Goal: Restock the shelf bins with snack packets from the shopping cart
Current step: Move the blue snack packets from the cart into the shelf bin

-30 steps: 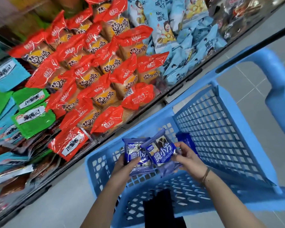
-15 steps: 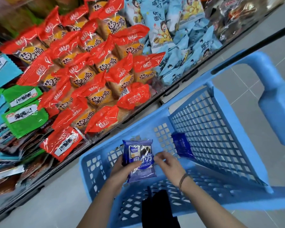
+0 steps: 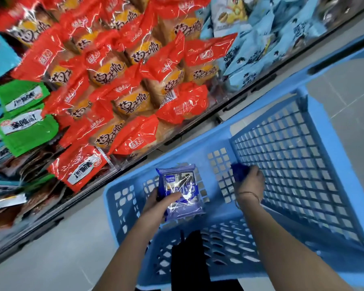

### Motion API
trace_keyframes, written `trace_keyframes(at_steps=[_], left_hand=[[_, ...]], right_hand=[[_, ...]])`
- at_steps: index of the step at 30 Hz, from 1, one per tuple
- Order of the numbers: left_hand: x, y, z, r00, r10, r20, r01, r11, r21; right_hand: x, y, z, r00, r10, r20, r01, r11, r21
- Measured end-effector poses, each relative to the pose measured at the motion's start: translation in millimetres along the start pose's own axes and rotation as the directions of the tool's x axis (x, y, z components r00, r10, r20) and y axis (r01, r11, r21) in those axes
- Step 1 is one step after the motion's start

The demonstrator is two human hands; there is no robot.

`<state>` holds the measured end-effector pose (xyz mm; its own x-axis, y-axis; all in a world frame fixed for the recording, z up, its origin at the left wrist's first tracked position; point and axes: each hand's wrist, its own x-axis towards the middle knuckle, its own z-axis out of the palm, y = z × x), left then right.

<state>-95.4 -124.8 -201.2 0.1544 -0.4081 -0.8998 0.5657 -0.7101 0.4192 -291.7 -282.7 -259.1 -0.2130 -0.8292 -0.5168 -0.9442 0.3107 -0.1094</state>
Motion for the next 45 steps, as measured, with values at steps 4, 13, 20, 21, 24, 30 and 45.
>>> trace_keyframes(at_steps=[4, 13, 20, 21, 24, 30, 45], left_hand=[[-10.2, 0.1, 4.1, 1.000, 0.008, -0.018, -0.009, 0.997, -0.077], [-27.9, 0.9, 10.6, 0.988, 0.044, -0.148, -0.061, 0.992, -0.112], [-116.9, 18.4, 40.9, 0.946, 0.119, -0.303, -0.168, 0.976, -0.140], [-132.9, 22.3, 43.8, 0.935, 0.146, -0.323, -0.205, 0.967, -0.154], [-176.7, 33.9, 42.6, 0.898, 0.214, -0.384, -0.312, 0.925, -0.215], [-255.3, 46.6, -11.8, 0.891, 0.289, -0.350, -0.399, 0.865, -0.303], [-371.8, 7.9, -242.3, 0.839, 0.445, -0.312, -0.542, 0.730, -0.417]], right_hand=[[-4.1, 6.0, -2.7, 0.983, -0.185, 0.003, 0.178, 0.944, -0.279], [-2.3, -4.2, -17.2, 0.979, -0.108, 0.174, 0.081, 0.985, 0.155], [-118.7, -44.9, -125.1, 0.777, -0.617, 0.123, 0.516, 0.737, 0.435], [-141.9, -50.0, -136.6, 0.727, -0.677, 0.113, 0.574, 0.690, 0.441], [-200.0, -62.5, -168.0, 0.606, -0.795, 0.032, 0.703, 0.554, 0.445], [-274.3, -98.5, -213.8, 0.309, -0.947, 0.084, 0.827, 0.312, 0.467], [-465.3, -182.2, -145.6, 0.434, -0.730, 0.528, 0.194, 0.648, 0.736]])
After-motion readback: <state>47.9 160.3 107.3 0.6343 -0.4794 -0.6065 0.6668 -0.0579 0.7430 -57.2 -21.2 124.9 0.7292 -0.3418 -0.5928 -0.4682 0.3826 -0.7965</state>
